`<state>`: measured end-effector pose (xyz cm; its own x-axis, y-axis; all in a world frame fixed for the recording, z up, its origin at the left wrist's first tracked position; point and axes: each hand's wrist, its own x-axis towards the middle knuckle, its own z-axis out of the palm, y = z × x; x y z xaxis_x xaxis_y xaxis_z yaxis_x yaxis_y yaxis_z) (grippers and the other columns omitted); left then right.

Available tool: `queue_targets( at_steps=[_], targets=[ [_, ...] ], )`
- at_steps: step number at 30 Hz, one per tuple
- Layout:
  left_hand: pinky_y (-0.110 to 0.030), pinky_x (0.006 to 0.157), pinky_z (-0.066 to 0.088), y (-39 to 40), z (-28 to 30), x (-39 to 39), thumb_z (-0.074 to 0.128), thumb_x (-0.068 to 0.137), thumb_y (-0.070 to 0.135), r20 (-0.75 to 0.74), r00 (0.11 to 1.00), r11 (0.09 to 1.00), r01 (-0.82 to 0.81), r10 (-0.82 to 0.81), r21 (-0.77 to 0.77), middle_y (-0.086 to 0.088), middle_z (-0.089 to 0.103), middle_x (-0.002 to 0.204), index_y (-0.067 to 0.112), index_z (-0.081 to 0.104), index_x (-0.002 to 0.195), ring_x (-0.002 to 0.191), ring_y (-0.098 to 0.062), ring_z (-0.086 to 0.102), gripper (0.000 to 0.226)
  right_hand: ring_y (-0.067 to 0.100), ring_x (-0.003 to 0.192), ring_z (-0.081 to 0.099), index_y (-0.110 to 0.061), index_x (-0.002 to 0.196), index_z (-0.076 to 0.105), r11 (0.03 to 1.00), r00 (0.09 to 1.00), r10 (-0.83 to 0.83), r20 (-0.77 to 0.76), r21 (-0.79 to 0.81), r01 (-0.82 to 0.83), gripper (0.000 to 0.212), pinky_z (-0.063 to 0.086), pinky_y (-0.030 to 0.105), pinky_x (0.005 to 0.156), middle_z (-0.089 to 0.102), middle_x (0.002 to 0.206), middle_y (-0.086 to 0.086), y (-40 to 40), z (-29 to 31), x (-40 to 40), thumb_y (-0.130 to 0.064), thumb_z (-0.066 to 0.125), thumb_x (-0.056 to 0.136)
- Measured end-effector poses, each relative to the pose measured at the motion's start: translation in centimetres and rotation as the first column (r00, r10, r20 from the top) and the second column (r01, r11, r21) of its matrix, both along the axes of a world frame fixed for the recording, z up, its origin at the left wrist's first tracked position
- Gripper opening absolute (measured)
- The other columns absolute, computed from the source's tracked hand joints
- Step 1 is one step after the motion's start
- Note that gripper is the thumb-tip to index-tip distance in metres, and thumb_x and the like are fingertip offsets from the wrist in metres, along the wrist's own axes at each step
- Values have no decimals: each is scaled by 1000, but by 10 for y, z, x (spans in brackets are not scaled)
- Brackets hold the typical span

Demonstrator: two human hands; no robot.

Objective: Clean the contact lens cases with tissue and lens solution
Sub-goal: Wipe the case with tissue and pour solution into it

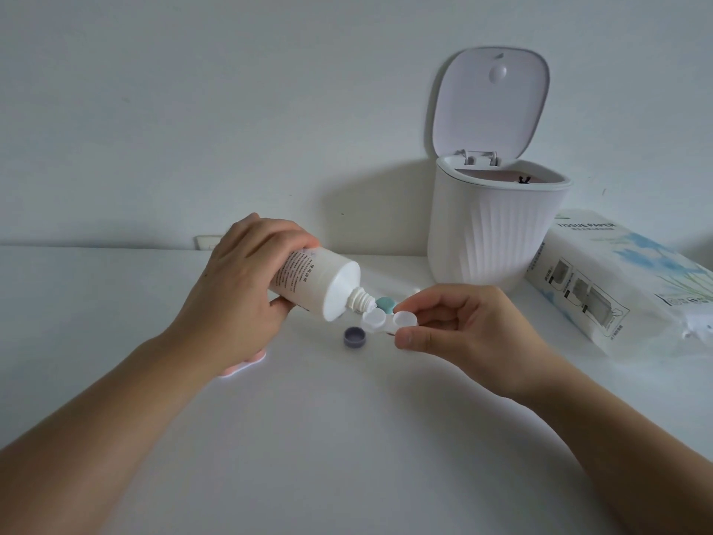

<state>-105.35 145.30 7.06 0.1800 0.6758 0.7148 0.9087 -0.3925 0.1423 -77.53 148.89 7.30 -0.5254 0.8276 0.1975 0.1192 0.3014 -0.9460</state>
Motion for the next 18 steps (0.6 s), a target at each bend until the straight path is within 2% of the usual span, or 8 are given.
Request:
queue_targets(
  at_steps=[6,18],
  targets=[
    [-24,121,15,-1,1,5,78,65,-14,-21,1000,1000,-11,11,16,3,56,126,17,56,124,123,-17,38,70,17,81,76,-13,93,77,1000,1000,2,-6,-12,-2,32,61,34,85,79,90,8,0,0,-2,-27,85,65],
    [-29,123,13,0,2,6,72,62,-20,-57,998,999,-23,26,42,1,55,124,14,58,122,121,-24,45,71,15,81,76,-22,91,76,1000,1000,10,11,3,-10,18,60,25,80,80,86,2,0,-2,-2,-18,85,76]
  ],
)
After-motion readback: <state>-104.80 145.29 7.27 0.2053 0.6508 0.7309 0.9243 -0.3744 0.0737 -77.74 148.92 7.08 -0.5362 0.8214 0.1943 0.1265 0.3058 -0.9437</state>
